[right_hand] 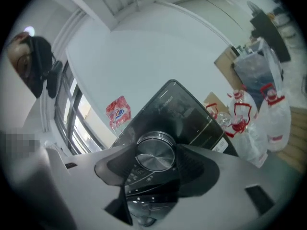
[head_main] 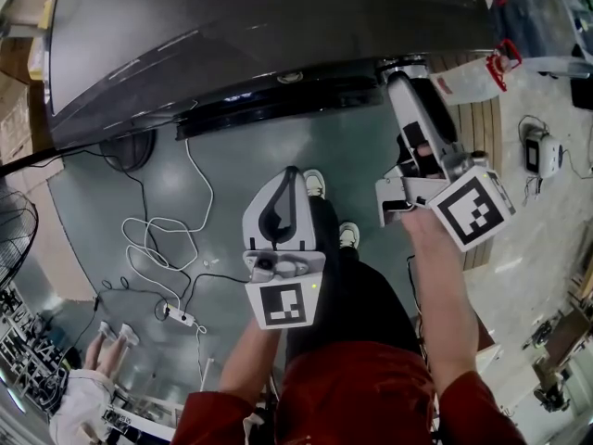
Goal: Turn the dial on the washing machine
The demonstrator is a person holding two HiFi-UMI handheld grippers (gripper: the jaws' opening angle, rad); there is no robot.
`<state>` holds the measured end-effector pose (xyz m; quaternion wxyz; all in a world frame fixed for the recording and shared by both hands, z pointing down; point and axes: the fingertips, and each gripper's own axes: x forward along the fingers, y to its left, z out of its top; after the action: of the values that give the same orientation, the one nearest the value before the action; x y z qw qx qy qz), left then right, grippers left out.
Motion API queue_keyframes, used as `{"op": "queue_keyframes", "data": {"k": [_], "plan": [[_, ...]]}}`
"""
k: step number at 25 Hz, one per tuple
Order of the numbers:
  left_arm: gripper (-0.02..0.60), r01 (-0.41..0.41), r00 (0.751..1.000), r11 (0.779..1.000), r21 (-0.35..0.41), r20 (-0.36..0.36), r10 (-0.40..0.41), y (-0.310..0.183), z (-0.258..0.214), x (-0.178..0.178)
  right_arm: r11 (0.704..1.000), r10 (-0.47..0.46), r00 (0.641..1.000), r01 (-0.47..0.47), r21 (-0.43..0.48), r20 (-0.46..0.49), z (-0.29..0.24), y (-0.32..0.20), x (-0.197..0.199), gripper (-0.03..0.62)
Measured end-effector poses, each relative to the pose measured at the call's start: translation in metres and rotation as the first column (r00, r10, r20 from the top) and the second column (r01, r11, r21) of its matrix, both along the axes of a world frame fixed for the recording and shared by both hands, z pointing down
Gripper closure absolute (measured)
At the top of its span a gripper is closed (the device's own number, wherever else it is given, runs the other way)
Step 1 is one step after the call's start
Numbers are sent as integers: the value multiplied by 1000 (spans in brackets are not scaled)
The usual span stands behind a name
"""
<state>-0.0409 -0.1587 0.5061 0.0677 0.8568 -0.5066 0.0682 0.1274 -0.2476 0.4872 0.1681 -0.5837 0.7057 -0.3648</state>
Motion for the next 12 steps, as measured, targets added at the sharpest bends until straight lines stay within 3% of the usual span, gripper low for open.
{"op": "queue_keyframes", "data": {"k": [2, 4, 12], "plan": [[572, -2, 1000, 1000, -1, -1, 2, 0, 0, 1, 1000, 22, 990, -21, -4, 141, 5, 2, 4, 321], [572, -4, 1000, 1000, 0, -1, 4, -1, 0, 1, 999, 36, 974, -36, -4, 223, 7, 2, 5, 321], [572, -3, 1000, 1000, -3, 1, 3, 1, 1, 0, 999, 36, 972, -37, 0, 233, 6, 2, 5, 321]]}}
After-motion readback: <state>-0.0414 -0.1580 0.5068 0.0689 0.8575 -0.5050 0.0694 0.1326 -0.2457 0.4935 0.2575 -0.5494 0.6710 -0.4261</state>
